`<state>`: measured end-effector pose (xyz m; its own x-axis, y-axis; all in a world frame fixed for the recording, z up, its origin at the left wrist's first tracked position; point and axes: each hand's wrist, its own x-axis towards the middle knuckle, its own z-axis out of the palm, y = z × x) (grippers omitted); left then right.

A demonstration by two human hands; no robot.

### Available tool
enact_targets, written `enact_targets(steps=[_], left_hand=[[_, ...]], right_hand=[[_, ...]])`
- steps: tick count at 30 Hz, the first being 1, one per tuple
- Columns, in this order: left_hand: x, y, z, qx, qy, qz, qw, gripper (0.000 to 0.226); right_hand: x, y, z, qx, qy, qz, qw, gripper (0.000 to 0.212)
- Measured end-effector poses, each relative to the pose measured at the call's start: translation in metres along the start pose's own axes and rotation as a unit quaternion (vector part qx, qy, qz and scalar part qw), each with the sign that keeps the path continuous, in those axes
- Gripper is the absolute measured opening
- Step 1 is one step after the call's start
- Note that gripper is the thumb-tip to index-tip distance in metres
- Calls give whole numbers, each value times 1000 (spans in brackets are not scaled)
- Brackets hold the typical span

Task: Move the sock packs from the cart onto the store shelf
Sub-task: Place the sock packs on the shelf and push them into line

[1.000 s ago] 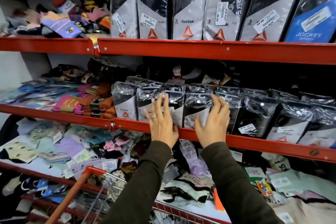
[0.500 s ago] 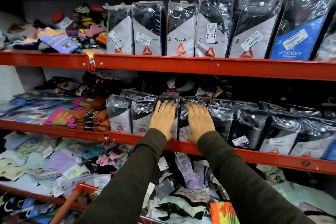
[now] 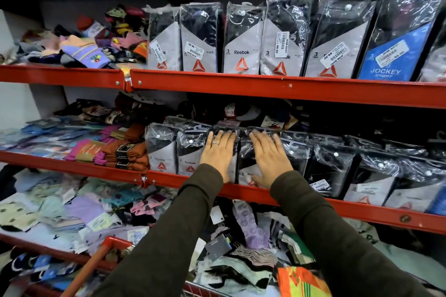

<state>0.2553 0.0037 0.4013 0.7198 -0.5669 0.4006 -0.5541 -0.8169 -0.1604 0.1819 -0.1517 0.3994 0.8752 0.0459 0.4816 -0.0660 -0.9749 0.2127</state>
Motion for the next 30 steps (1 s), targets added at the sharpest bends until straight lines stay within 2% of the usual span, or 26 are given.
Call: enact_targets(steps=[2, 4, 7, 11, 14, 17, 24, 30], left_hand=[[-4, 5, -5, -15, 16, -6, 1000, 142], [-4, 18, -14, -31, 64, 21, 997, 149], [9, 53, -27, -22, 101, 100, 990, 146], [34, 109, -30, 32, 66, 159, 985, 135], [45, 138, -22, 44, 23, 155, 987, 131], [47, 156, -15, 21, 6, 123, 992, 124], [42, 176, -11, -21, 28, 64, 997, 110], [35, 166, -2, -29, 61, 91, 994, 108]], right_hand=[[-10, 20, -10, 5, 26, 13, 1000, 118], [-22, 44, -20, 18, 49, 39, 998, 121], [-40, 81, -28, 21, 47, 98, 994, 126], [-63, 119, -23, -1, -5, 154, 988, 126], [-75, 133, -12, -38, -46, 145, 988, 120], [-82, 139, -3, -63, -43, 120, 990, 111], [-84, 148, -2, -79, -53, 85, 992, 105], [-81, 144, -6, -97, -58, 80, 990, 102]])
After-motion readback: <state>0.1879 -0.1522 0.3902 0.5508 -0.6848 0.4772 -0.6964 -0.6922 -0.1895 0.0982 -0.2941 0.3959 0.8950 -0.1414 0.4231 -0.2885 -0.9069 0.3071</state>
